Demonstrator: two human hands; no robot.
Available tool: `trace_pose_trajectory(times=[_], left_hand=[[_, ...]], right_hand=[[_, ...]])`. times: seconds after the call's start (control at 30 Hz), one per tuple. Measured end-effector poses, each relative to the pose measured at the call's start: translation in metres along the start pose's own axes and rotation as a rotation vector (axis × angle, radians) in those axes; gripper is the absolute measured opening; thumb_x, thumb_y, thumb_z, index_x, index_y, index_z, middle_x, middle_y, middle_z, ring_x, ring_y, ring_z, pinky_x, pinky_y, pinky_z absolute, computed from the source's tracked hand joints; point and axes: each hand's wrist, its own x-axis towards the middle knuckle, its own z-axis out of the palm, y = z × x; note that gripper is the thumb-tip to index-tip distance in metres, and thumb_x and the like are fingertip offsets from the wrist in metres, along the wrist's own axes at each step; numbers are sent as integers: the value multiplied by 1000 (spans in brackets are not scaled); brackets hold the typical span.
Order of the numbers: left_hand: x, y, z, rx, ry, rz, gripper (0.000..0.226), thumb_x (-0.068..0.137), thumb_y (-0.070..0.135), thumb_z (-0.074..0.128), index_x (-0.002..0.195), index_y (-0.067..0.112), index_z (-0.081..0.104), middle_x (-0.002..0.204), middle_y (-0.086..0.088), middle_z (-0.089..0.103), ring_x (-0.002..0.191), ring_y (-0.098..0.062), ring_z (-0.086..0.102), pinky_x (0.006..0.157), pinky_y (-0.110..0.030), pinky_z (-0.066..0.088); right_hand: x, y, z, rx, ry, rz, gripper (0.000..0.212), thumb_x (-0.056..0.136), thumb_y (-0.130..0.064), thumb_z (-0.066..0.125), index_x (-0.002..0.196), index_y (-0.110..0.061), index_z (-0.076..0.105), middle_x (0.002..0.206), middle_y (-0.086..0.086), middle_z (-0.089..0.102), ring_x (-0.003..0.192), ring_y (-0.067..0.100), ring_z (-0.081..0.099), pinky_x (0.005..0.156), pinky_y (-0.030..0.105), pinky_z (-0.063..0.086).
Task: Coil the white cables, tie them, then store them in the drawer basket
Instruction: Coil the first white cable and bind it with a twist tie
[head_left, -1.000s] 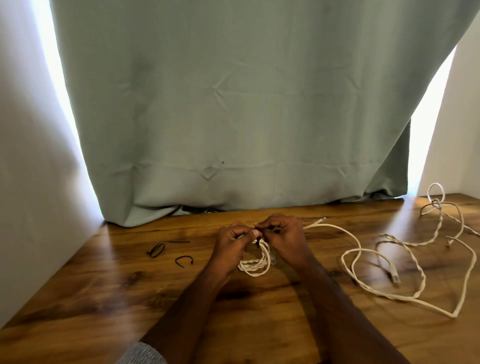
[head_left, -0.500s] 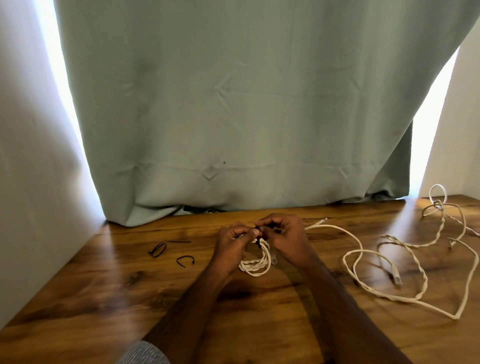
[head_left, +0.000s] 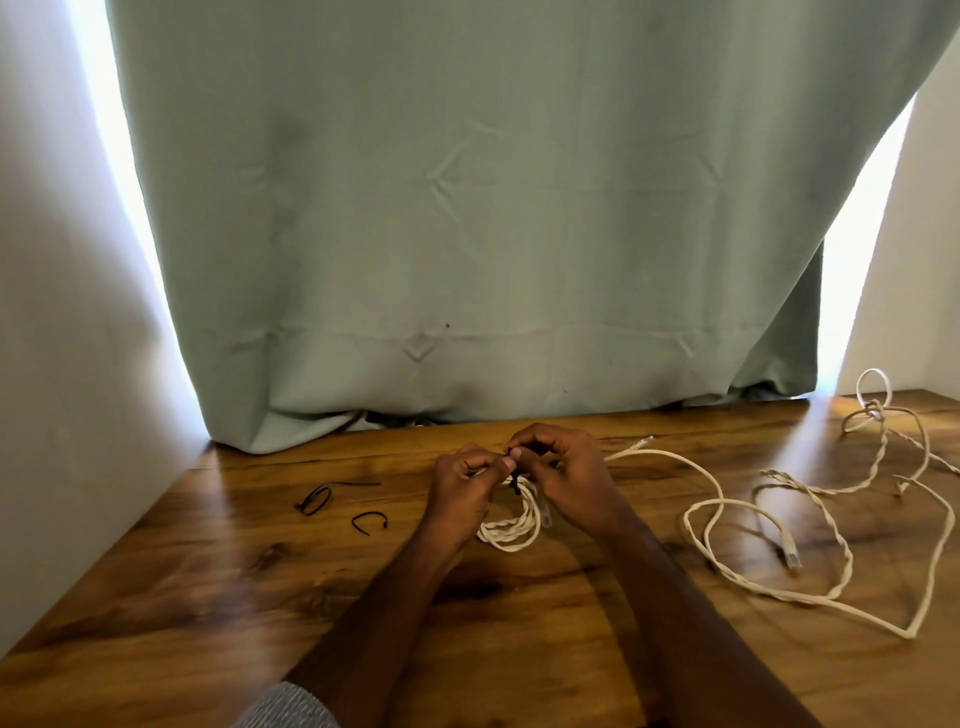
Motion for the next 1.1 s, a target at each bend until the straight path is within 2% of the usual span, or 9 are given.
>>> trace_pose_trajectory(times=[0.2, 0.33, 0.43, 0.5, 0.53, 0.63, 0.77, 0.93, 1.1], left_hand=[[0, -1, 1, 12, 49, -11, 11, 86, 3, 70, 78, 1, 77, 66, 2, 62, 52, 0, 53, 52, -15, 39], [-3, -2, 5, 23, 96, 34, 10, 83, 2, 73, 75, 5, 78, 76, -12, 71, 72, -18, 67, 66, -28, 50], [-6, -2, 7, 7, 129, 48, 6, 79, 5, 79, 77, 7, 74, 75, -8, 72, 76, -23, 69, 72, -36, 55], [-7, -2, 7, -29, 127, 44, 22, 76, 7, 82, 85, 10, 63, 75, -6, 69, 77, -24, 68, 75, -41, 55], [-7, -2, 7, -30, 110, 50, 27, 76, 7, 82, 91, 13, 60, 75, -5, 68, 77, -22, 68, 77, -40, 55], [-6, -2, 7, 32, 47, 103, 24, 82, 7, 76, 103, 19, 72, 84, -3, 72, 85, -19, 71, 85, -41, 57], [-6, -2, 6, 51, 35, 125, 16, 85, 6, 74, 99, 13, 76, 95, -3, 74, 91, -18, 71, 83, -36, 57], [-8, -3, 5, 84, 13, 150, 8, 82, 4, 74, 85, 11, 76, 87, -4, 74, 83, -20, 70, 72, -27, 54], [-9, -1, 5, 102, -31, 164, 7, 83, 4, 74, 88, 8, 77, 85, -3, 75, 81, -18, 71, 72, -27, 55]], right_hand=[[-2, -1, 7, -153, 74, -92, 6, 96, -20, 62, 95, -21, 68, 91, -9, 65, 87, 8, 63, 70, 36, 54], [-2, -9, 12, -78, 159, -54, 8, 97, -13, 60, 94, -17, 67, 89, -7, 66, 84, 11, 65, 67, 34, 55], [-4, -13, 14, 31, 178, 50, 10, 100, -10, 58, 94, -15, 65, 81, -5, 66, 74, 11, 69, 63, 33, 56], [-4, -13, 13, 88, 202, 97, 12, 100, -9, 57, 92, -14, 63, 78, -2, 66, 69, 10, 69, 61, 32, 56], [-4, -14, 13, 103, 210, 103, 13, 100, -8, 57, 92, -14, 63, 78, -1, 66, 68, 12, 69, 61, 33, 57], [-3, -15, 12, 93, 225, 107, 10, 101, -12, 58, 95, -17, 64, 84, -2, 67, 76, 15, 69, 62, 31, 57], [-2, -20, 11, 83, 249, 92, 12, 100, -12, 58, 93, -18, 65, 86, -2, 66, 80, 12, 65, 63, 21, 50], [3, -25, 9, 144, 290, 116, 14, 101, -13, 58, 90, -19, 65, 78, -7, 63, 74, 11, 58, 66, 36, 49], [3, -28, 7, 248, 325, 136, 17, 102, -11, 56, 87, -16, 64, 74, -10, 58, 72, 7, 54, 66, 24, 46]])
